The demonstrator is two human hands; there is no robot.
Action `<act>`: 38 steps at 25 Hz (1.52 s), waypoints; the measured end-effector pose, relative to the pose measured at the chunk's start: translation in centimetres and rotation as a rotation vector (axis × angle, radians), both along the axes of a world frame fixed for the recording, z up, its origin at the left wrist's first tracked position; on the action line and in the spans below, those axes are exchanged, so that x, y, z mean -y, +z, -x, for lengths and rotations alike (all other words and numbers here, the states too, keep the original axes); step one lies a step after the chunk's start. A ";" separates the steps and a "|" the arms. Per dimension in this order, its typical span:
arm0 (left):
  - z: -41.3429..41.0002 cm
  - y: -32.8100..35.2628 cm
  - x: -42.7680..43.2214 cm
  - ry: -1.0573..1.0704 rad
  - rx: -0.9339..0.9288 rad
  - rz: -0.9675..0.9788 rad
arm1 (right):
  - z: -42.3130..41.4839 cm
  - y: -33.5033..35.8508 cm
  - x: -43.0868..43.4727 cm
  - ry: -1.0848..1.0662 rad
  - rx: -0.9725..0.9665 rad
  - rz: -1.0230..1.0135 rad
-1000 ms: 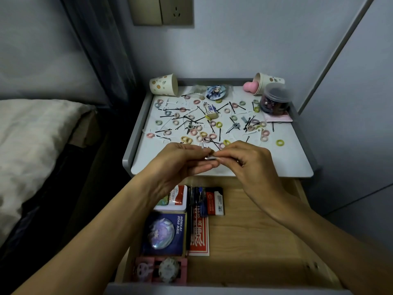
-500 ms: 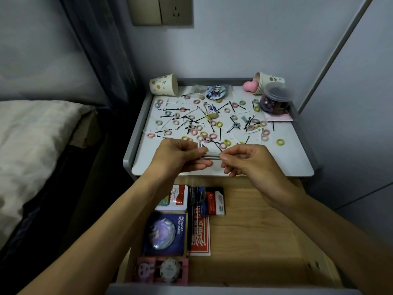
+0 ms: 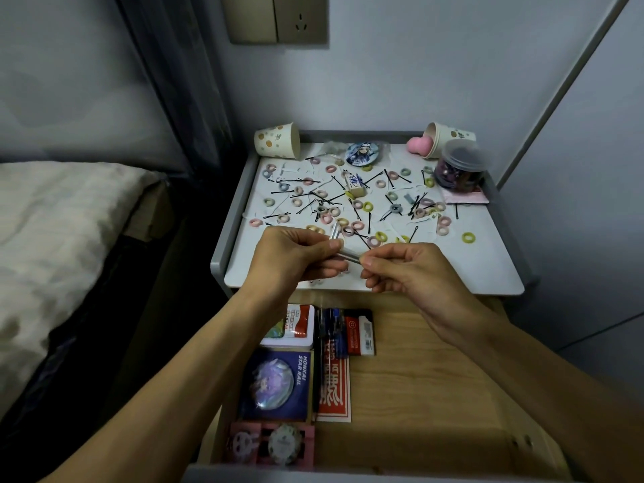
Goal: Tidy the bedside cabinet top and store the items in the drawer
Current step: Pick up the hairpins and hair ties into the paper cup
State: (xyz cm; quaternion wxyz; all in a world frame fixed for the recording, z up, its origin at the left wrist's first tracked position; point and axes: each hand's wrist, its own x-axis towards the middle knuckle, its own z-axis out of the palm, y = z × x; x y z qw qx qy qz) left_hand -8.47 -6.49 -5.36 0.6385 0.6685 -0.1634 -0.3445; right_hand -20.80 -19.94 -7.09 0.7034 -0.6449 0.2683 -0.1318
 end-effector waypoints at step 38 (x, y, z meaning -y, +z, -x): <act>-2.7 0.9 -2.4 -0.078 0.218 -0.194 | -2.3 1.6 0.8 0.199 -0.242 0.249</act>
